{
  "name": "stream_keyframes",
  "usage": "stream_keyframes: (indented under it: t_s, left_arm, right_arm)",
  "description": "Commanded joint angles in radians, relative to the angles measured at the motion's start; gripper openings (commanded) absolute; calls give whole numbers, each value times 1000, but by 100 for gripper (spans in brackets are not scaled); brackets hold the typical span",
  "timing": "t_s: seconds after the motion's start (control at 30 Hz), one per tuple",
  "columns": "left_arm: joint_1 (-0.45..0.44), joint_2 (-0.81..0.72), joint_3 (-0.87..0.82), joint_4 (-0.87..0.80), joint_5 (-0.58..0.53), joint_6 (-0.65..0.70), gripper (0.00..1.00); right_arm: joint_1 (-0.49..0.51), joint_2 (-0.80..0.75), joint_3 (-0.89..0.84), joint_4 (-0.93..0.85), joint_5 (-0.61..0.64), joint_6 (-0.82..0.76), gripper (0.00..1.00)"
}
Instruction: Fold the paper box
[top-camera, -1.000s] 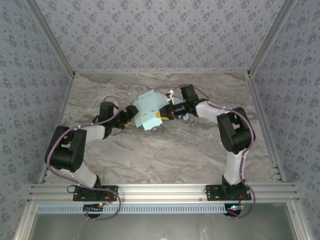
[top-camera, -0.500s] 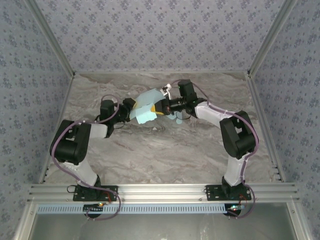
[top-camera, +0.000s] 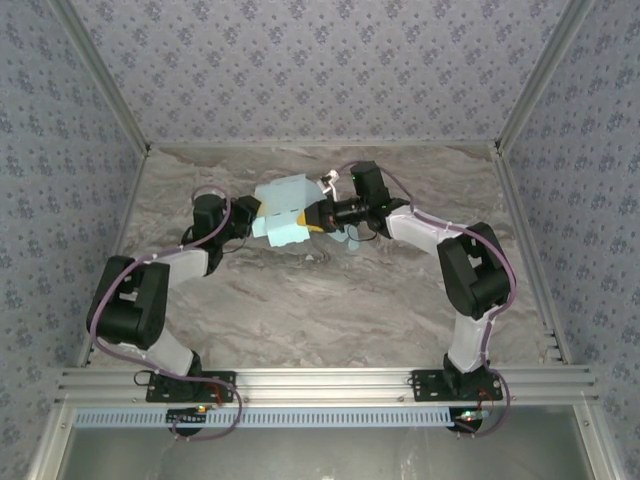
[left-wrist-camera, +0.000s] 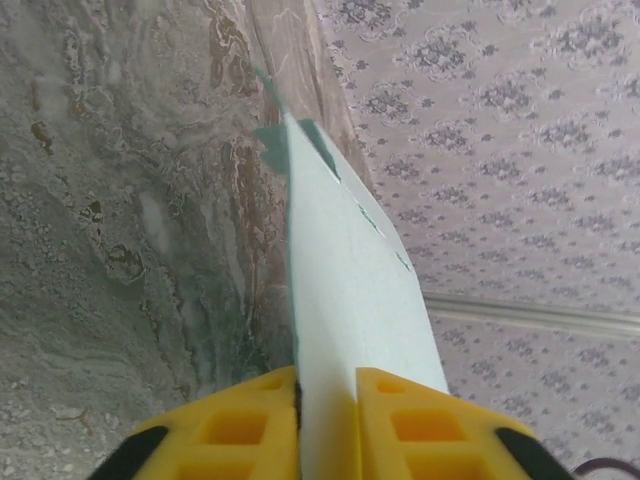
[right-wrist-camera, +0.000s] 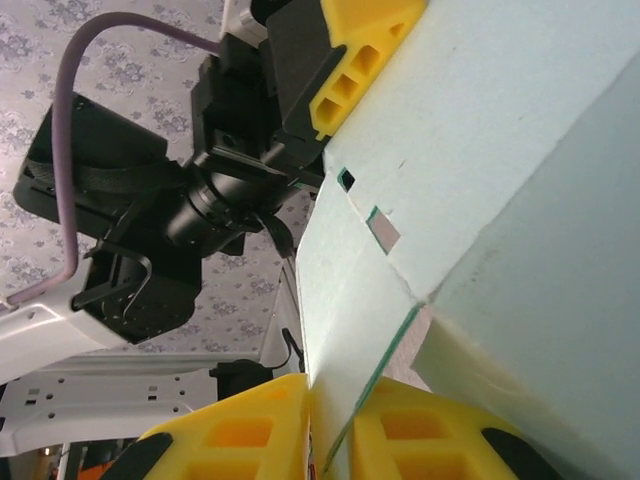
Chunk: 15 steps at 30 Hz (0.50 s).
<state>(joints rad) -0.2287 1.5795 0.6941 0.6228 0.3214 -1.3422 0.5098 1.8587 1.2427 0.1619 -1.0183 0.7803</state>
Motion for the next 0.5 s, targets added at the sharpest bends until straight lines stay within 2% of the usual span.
stream_keyframes:
  t_s: [0.0,0.1,0.23,0.37,0.47]
  left_arm:
    - [-8,-46,27,-38,22,28,9]
    - [-8,-76,38,-106,5,58,0]
    - [-8,-124,64,-233,-34,107,0]
    - [-8,-165,119,-390,-57,154,0]
    - [-8,-198,160,-501,-79,171,0]
  right_arm:
    - [13,-37,-16,27,48,13,23]
    - [11,-58,-32,8,84,-5,37]
    - [14,-106,-41,-99,148,-118,53]
    - [31,-186,-42,-301,270,-369,58]
    - [76,-279,-66,-432,428,-583,59]
